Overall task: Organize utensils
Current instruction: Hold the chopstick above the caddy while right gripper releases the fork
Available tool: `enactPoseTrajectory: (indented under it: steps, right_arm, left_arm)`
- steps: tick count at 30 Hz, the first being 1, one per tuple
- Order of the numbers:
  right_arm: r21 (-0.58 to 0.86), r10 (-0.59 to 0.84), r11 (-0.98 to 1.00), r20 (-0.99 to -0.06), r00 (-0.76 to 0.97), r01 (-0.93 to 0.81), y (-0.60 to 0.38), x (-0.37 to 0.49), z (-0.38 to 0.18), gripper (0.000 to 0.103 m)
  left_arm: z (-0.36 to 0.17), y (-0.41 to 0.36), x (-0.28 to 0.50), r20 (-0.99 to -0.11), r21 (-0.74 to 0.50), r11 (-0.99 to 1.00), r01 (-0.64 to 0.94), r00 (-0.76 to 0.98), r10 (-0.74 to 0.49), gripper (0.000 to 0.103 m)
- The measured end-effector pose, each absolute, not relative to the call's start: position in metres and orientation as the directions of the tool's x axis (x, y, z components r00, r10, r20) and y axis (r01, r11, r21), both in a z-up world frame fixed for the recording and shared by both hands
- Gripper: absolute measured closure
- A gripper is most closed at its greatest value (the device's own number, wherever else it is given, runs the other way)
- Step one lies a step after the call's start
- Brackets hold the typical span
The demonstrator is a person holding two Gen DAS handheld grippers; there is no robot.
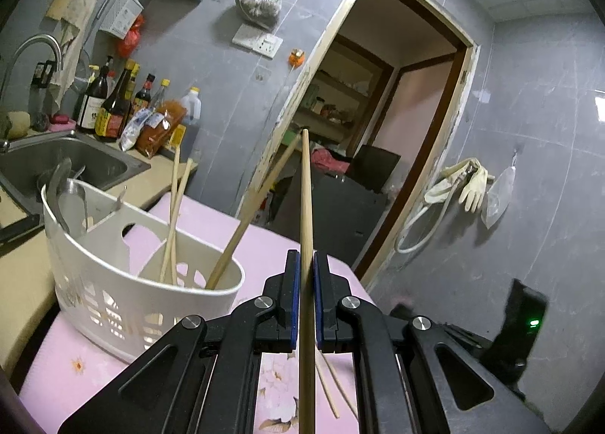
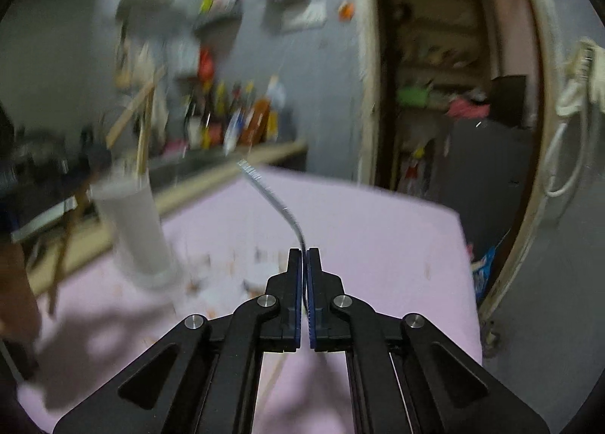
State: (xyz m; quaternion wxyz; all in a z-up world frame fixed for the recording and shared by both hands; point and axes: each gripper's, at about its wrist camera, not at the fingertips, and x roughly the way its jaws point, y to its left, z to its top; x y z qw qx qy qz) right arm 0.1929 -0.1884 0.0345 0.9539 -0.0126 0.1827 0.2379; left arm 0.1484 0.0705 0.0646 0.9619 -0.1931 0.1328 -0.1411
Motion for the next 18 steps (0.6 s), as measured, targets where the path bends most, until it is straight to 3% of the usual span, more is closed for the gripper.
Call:
enactPoseTrajectory:
  steps: [8,18]
  right_arm:
    - [0.231,0.507,0.853,-0.161,0.847,-0.467,-0.162,0.188,0.083,0.103]
    - [0.336,0.501,0.805,0.058,0.864,-0.489,-0.125,0.177,0.123,0.103]
  left_arm:
    - [0.090,0.084,0.149,-0.105,-0.401,0.881,0.250,0.943,-0.316,0.098]
    - [0.126,0.126,0.154,0.042,-0.326,0.910,0.257,0.965,-0.257,0.098]
